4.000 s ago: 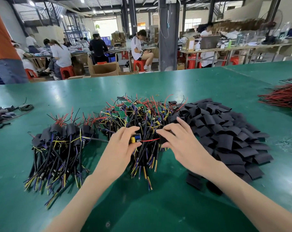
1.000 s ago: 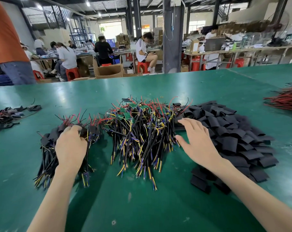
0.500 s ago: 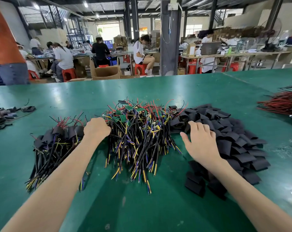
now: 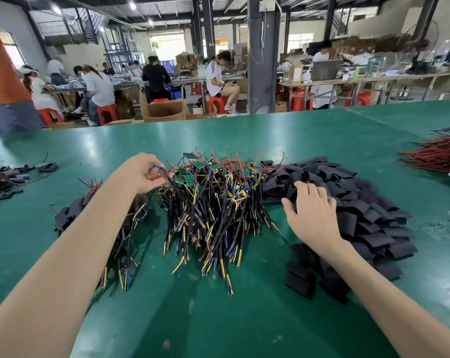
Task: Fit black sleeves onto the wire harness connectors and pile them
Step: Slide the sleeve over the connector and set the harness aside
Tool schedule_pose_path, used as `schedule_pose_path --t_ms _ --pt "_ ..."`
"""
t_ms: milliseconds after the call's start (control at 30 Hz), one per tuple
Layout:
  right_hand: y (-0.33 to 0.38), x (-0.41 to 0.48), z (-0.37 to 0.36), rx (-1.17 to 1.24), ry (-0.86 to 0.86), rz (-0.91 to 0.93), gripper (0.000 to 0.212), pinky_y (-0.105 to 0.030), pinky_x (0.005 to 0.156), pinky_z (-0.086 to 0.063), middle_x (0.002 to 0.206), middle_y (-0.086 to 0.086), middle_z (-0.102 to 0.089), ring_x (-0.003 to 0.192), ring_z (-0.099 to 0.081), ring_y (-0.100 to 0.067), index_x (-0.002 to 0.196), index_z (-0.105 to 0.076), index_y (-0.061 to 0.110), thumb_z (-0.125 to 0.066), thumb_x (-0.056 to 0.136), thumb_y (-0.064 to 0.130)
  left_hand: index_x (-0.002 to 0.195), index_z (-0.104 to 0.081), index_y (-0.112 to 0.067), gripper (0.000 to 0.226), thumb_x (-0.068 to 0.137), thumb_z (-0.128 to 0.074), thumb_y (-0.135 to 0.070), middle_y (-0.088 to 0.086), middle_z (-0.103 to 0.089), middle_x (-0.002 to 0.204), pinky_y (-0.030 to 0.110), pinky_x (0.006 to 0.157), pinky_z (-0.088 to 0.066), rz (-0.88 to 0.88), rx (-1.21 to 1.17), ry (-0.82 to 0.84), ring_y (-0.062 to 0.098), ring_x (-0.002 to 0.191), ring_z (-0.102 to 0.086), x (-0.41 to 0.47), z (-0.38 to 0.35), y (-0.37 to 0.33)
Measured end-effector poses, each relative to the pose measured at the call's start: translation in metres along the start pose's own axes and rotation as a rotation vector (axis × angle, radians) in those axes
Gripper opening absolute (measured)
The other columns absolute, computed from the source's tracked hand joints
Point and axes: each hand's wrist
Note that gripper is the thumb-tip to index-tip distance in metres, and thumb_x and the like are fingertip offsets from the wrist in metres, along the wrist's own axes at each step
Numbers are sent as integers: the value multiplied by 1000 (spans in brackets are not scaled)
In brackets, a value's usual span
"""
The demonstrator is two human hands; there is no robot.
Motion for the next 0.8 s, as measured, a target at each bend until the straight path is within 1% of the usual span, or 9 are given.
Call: schedule_pose_path --t_ms 133,200,267,367,467,567,633,700,800 --pt "-5 3 1 6 -21 -38 38 -44 83 -36 110 -14 -59 105 -49 -35 123 -50 5 -51 92 27 89 -50 -1 8 94 -45 3 13 -45 100 45 86 -52 -108 -2 71 12 72 -46 -20 -13 -22" --pt "-8 5 2 5 -3 -69 34 -45 84 -37 109 -15 -58 106 -48 -35 121 -50 5 -49 91 21 112 -48 4 18 96 -42 4 16 -49 109 45 74 -52 -228 168 70 19 76 -56 -30 -24 -27" --pt "-12 7 2 -16 28 -95 33 -45 84 -37 110 -15 -57 105 -48 -36 118 -50 5 -49 87 15 128 -40 6 32 97 -43 2 15 -57 99 41 75 -51 -301 332 78 20 74 -61 -40 -37 -27" --pt "-18 10 3 -54 84 -118 33 -43 85 -36 109 -14 -57 104 -47 -35 114 -54 7 -48 82 10 115 -50 1 21 95 -45 -1 9 -61 90 46 92 -49 -475 392 92 18 75 -65 -56 -56 -25" --pt "-22 15 9 104 108 -61 25 -38 84 -39 100 -11 -63 99 -51 -32 99 -64 9 -50 79 6 108 -50 -6 15 97 -40 -1 1 -58 87 35 79 -57 -802 235 -27 15 70 -65 -72 -67 -27" --pt "-23 20 27 505 410 63 10 -25 76 -43 81 4 -67 81 -59 -13 75 -67 20 -64 78 11 113 -48 -13 22 99 -34 -4 1 -57 95 24 66 -49 -1126 374 -130 3 63 -59 -79 -67 -36" --pt "-26 20 41 585 776 188 17 -19 71 -43 84 8 -65 74 -56 -3 82 -65 25 -78 72 23 123 -49 -10 31 97 -33 -4 9 -55 108 22 72 -39 -1352 689 -201 10 79 -55 -80 -61 -38" --pt "-31 19 49 489 1055 273 43 -20 70 -49 96 9 -61 76 -56 -2 99 -59 28 -84 65 34 127 -49 -8 36 95 -35 -1 15 -53 118 27 84 -36 -1475 935 -198 21 98 -49 -80 -58 -30" --pt "-32 17 45 233 1078 378 58 -19 72 -48 101 13 -56 81 -55 -5 108 -52 31 -86 61 35 126 -52 -7 37 92 -40 1 17 -52 118 39 94 -35 -1465 1141 -146 29 106 -45 -76 -54 8"
Point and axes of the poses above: each hand's wrist, its own x-axis towards the middle knuckle, its own z-axis out of the back of the hand, y = z × x
